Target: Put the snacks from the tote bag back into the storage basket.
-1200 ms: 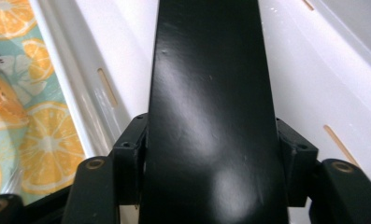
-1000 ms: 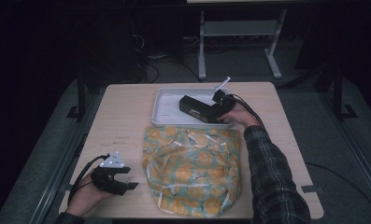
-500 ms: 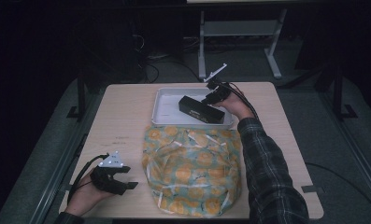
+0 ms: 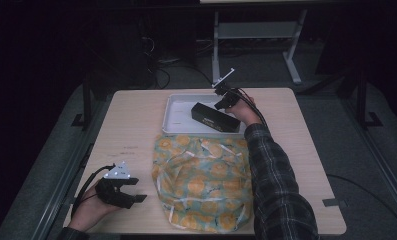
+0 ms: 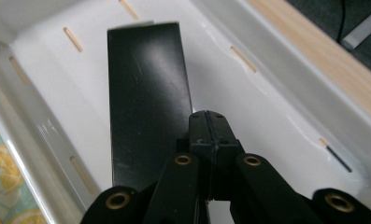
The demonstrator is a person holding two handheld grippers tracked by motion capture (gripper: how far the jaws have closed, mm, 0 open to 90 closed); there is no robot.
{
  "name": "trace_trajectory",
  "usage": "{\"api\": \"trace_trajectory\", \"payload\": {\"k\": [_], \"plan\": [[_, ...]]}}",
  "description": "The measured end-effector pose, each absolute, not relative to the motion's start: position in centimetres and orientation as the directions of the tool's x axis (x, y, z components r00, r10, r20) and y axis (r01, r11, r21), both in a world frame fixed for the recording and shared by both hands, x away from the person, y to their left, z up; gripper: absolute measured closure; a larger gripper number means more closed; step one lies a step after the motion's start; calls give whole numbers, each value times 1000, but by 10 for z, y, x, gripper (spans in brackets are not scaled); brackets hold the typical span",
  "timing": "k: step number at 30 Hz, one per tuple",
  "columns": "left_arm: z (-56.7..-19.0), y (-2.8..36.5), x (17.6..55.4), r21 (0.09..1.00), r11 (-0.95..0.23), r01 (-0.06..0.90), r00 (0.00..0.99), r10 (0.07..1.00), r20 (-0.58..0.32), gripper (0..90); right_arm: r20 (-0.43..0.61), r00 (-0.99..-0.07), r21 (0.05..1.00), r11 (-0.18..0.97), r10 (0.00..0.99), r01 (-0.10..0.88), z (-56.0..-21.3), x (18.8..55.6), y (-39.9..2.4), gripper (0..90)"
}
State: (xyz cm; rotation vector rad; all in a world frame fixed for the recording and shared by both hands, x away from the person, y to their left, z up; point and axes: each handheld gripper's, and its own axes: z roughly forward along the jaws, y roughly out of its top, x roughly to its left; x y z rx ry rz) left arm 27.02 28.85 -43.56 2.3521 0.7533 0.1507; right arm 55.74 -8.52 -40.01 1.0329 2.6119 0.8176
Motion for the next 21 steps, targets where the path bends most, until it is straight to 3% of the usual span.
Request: {"api": "trace_trajectory", "payload": {"k": [21], "plan": [[-437, 285, 270, 618, -623, 479, 831, 549, -91, 302, 24, -773, 555, 635, 634, 538, -407, 551, -81, 895]]}}
